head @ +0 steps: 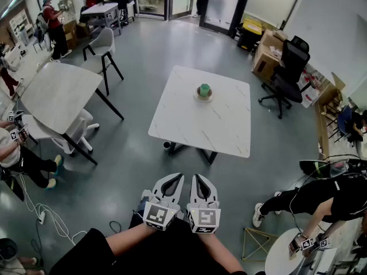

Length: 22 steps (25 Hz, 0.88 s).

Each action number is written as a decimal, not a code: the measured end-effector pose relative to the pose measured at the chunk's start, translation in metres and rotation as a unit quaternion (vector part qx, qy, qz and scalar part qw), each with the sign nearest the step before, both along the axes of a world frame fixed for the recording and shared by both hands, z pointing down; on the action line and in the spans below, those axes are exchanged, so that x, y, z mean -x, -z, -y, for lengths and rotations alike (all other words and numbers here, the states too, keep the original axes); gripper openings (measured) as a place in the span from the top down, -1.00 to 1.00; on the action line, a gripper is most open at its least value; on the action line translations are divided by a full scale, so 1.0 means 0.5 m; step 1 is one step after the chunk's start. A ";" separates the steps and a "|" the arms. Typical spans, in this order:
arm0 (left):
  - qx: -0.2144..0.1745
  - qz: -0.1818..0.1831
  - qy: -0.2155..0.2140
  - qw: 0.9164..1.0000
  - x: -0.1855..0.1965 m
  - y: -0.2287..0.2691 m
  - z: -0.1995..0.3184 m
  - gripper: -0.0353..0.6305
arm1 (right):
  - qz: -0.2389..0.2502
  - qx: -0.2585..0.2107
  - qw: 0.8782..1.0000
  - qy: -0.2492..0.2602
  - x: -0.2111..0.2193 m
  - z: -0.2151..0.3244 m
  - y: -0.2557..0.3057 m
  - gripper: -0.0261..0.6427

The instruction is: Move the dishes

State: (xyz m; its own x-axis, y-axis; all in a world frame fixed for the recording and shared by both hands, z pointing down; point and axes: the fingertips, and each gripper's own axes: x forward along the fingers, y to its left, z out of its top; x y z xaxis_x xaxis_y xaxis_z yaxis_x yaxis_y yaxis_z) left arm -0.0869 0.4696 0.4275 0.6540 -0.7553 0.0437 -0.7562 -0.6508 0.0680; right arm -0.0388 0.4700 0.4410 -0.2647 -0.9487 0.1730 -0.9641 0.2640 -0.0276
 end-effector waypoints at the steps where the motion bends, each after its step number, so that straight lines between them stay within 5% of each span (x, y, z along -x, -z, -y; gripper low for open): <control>1: 0.003 -0.001 0.005 1.000 -0.005 0.002 -0.001 0.84 | 0.001 0.000 1.000 -0.001 -0.008 -0.003 -0.001 0.88; 13: 0.019 -0.013 -0.003 1.000 -0.056 -0.032 0.029 0.84 | 0.068 0.043 0.997 0.005 -0.090 0.013 -0.072 0.87; 22: 0.015 -0.011 -0.025 1.000 -0.107 -0.044 0.167 0.84 | 0.025 0.037 0.998 -0.042 -0.151 0.125 -0.081 0.87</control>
State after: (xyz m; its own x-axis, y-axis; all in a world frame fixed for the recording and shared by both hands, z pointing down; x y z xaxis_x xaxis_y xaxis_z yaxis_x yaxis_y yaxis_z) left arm -0.0336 0.3863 0.4495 0.6917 -0.7204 0.0501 -0.7210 -0.6851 0.1042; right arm 0.0366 0.4075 0.4813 -0.1944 -0.9529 0.2326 -0.9798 0.1774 -0.0922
